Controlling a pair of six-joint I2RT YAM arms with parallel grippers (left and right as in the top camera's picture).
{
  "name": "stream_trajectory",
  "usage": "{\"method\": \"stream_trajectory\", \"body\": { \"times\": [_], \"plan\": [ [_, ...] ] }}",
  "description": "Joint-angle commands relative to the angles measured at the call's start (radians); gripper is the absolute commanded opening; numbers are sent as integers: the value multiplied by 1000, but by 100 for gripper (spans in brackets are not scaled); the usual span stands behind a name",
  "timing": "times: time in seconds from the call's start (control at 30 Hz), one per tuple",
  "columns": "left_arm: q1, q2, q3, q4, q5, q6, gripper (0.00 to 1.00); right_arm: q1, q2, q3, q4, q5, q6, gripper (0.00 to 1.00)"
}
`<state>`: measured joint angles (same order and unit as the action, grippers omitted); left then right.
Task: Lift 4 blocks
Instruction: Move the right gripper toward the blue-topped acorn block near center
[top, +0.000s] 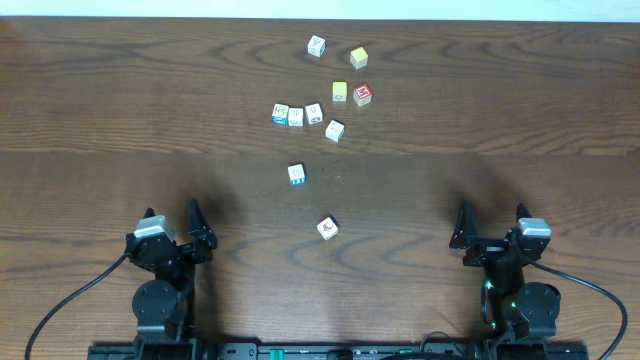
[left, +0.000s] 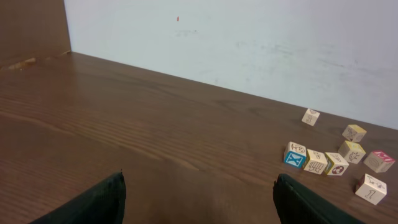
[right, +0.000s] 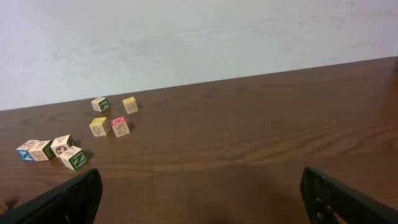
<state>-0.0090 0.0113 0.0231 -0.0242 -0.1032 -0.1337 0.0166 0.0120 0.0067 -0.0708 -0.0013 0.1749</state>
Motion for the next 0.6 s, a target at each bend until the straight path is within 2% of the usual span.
{"method": "stream_trajectory", "body": {
  "times": [0.0, 0.2, 0.33, 0.43, 0.57],
  "plan": [
    [4, -1, -19, -42, -5, 2, 76, -8, -5, 3, 19, -170, 3, 99],
    [4, -1, -19, -42, -5, 2, 76, -9, -5, 19, 260, -559, 48, 99],
    [4, -1, -19, -42, -5, 2, 77, -9, -5, 21, 316, -727, 93, 99],
    [4, -1, -19, -42, -5, 2, 76, -10, -4, 32, 219, -797, 102, 99],
    [4, -1, -19, -42, -5, 2, 77, -10, 43, 136, -142, -680, -18, 99]
  ]
}}
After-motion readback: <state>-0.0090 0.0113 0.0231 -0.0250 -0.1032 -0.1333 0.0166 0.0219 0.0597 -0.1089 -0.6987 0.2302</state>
